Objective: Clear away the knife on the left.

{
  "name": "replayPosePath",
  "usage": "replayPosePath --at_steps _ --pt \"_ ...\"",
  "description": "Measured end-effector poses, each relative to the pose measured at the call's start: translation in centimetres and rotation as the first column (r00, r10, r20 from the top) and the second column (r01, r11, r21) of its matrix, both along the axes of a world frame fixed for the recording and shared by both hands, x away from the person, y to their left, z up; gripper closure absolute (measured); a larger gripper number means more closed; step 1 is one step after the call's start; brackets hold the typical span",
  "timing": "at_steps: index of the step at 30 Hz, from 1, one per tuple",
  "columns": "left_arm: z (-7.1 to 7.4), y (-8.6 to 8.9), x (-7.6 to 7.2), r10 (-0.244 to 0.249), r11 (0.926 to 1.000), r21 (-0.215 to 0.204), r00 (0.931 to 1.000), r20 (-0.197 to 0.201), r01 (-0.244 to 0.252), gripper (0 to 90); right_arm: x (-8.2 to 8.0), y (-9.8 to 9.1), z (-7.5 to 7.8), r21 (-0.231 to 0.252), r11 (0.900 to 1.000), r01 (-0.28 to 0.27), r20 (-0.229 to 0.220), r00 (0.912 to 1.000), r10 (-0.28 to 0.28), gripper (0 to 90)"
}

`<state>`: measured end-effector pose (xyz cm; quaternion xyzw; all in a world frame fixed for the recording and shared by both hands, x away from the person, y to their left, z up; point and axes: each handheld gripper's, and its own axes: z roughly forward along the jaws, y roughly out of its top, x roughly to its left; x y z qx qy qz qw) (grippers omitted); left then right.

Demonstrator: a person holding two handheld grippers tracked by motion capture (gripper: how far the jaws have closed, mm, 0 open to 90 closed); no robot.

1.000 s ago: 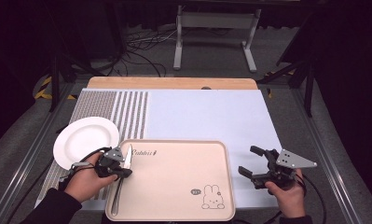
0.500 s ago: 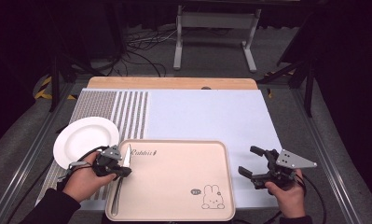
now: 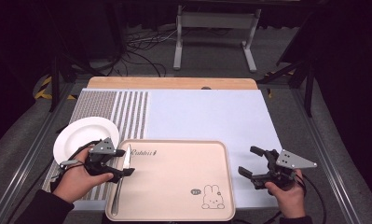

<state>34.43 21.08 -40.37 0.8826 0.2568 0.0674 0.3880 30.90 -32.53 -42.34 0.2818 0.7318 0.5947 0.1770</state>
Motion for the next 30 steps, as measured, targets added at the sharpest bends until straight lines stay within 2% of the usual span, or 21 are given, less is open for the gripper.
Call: replayPosePath --at_steps 2,4,6,8,9,10,11,13,14,18,21,23,25,30 --pt "0.2 0.3 -0.2 0.002 0.9999 -0.014 0.9999 0.015 -0.002 15.4 0.0 0.0 0.0 0.001 1.0000 0.001 0.001 1.0000 -0.001 7.5" --pt "0.3 0.9 -0.5 0.011 0.9987 -0.051 0.9991 0.041 -0.009 13.1 0.0 0.0 0.0 0.001 1.0000 0.000 0.004 1.0000 0.000 7.3" --pt "0.3 1.3 -0.7 0.017 0.9975 -0.070 0.9979 0.063 -0.013 12.2 0.0 0.0 0.0 0.000 1.0000 0.000 0.004 1.0000 0.000 7.2" --pt "0.1 2.0 -1.1 0.025 0.9937 -0.111 0.9951 0.095 -0.014 11.7 0.0 0.0 0.0 -0.001 1.0000 0.000 0.004 1.0000 0.000 7.1" --pt "0.1 2.0 -1.1 0.025 0.9937 -0.111 0.9951 0.095 -0.014 10.9 0.0 0.0 -0.1 0.000 1.0000 0.002 0.000 1.0000 -0.002 7.0" --pt "-0.2 2.6 -1.4 0.030 0.9886 -0.150 0.9924 0.119 -0.012 10.2 0.0 0.0 -0.1 -0.002 1.0000 0.005 0.000 1.0000 -0.005 7.0" --pt "-0.4 2.9 -1.6 0.033 0.9856 -0.169 0.9910 0.130 -0.010 9.9 0.0 0.0 -0.1 -0.003 1.0000 0.005 -0.001 1.0000 -0.005 7.0" --pt "-0.6 3.5 -2.0 0.038 0.9824 -0.186 0.9868 0.157 -0.008 9.0 0.0 0.1 -0.1 -0.002 1.0000 0.005 0.001 1.0000 -0.005 7.0" --pt "-0.6 3.5 -2.0 0.038 0.9824 -0.186 0.9868 0.157 -0.008 8.9 0.0 0.1 -0.1 -0.002 1.0000 0.005 0.001 1.0000 -0.005 7.0" --pt "-1.0 5.3 -2.8 0.075 0.9630 -0.268 0.9820 0.173 -0.027 7.9 0.0 0.1 -0.1 -0.001 1.0000 0.006 0.002 1.0000 -0.006 6.7" --pt "-1.2 6.5 -3.2 0.102 0.9555 -0.292 0.9750 0.197 -0.041 7.8 0.0 0.1 -0.1 -0.004 1.0000 0.004 0.000 1.0000 -0.004 6.4" --pt "-1.6 7.2 -3.5 0.129 0.9472 -0.315 0.9703 0.204 -0.060 7.8 0.0 0.1 -0.2 -0.007 1.0000 0.006 0.002 1.0000 -0.006 6.3" --pt "-2.0 8.0 -3.7 0.141 0.9401 -0.334 0.9697 0.199 -0.068 7.6 0.0 0.1 -0.1 -0.004 1.0000 0.008 0.001 1.0000 -0.008 6.3" --pt "-2.8 9.7 -4.5 0.161 0.9483 -0.305 0.9609 0.225 -0.087 7.5 0.1 0.0 -0.2 -0.003 1.0000 0.008 0.004 1.0000 -0.008 6.1"
